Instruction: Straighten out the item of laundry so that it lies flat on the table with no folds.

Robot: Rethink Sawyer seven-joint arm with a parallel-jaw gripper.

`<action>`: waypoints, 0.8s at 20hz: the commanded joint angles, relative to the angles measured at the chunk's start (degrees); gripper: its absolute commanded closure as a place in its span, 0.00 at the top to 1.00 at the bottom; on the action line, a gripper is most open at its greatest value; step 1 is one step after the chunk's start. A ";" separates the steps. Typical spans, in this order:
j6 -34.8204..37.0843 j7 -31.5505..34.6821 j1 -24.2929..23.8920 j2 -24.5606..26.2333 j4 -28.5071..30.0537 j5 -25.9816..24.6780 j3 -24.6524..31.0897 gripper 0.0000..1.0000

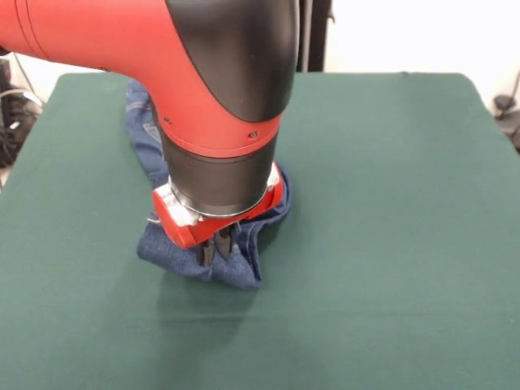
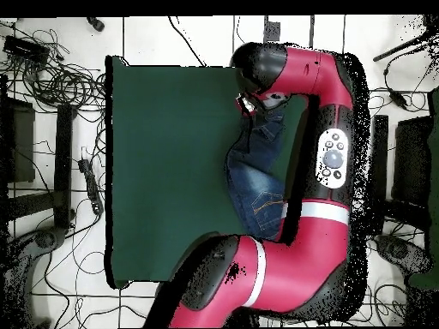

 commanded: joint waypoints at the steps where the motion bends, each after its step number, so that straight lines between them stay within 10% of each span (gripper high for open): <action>1: 4.51 -1.97 3.93 0.46 -0.42 1.39 5.80 0.00; 16: 5.36 -0.13 4.56 0.01 0.33 2.36 4.82 0.00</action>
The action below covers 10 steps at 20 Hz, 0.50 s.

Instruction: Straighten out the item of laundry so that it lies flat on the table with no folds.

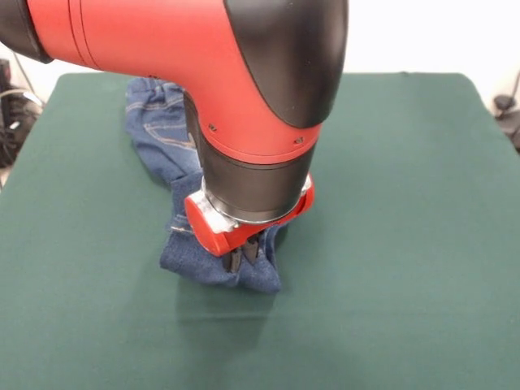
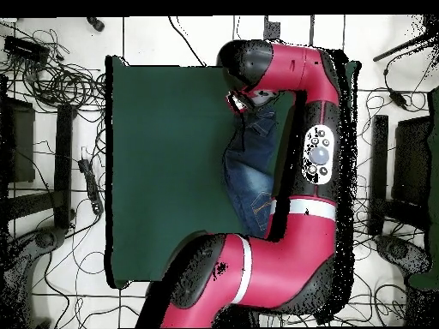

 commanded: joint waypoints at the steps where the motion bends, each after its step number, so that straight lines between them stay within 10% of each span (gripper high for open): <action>1: 4.44 -0.32 2.53 -1.23 2.80 2.42 4.80 0.00; 10: 4.55 -0.78 2.55 -1.48 3.05 2.63 4.97 0.00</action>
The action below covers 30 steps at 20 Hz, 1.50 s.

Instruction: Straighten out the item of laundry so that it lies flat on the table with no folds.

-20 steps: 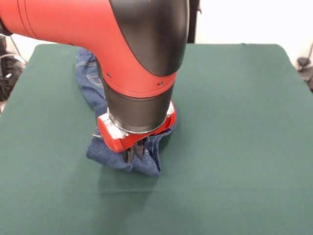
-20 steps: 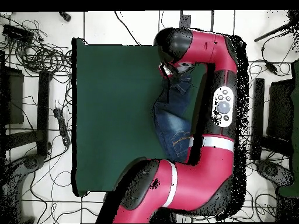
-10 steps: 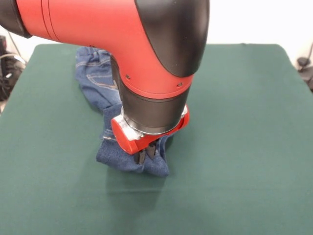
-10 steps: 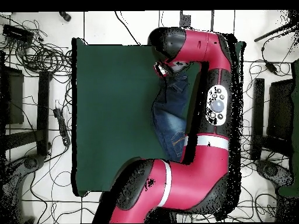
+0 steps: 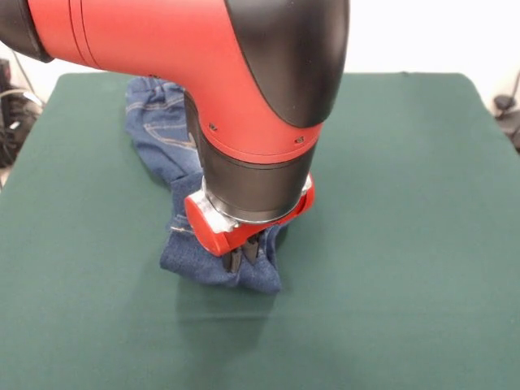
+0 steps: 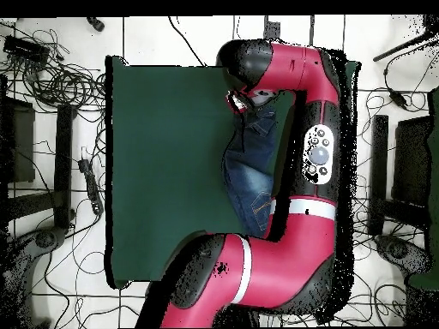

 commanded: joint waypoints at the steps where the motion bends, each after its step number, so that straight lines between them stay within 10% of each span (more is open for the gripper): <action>1: 4.45 -0.81 2.51 -1.54 3.21 2.64 4.95 0.00; 7: 3.54 0.23 2.31 -2.19 4.51 3.02 4.59 0.00; 8: 2.96 0.64 2.20 -2.41 5.04 3.25 4.57 1.00; 30: 4.68 -1.74 2.16 -4.33 8.43 1.89 0.32 1.00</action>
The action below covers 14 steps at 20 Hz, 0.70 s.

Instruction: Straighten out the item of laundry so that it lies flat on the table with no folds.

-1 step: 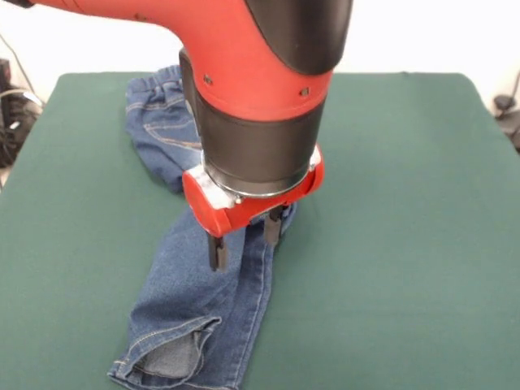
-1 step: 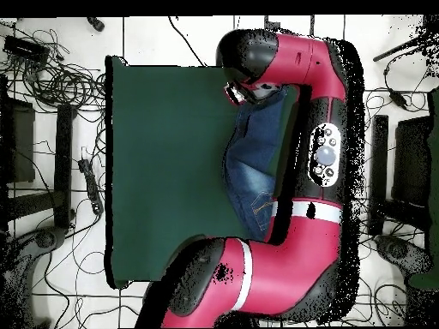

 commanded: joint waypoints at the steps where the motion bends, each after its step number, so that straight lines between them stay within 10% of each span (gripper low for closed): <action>1: 4.53 -2.28 2.07 -1.80 9.03 -0.81 0.44 1.00; 14: -0.11 -2.27 1.90 -3.68 13.73 -2.09 -2.57 1.00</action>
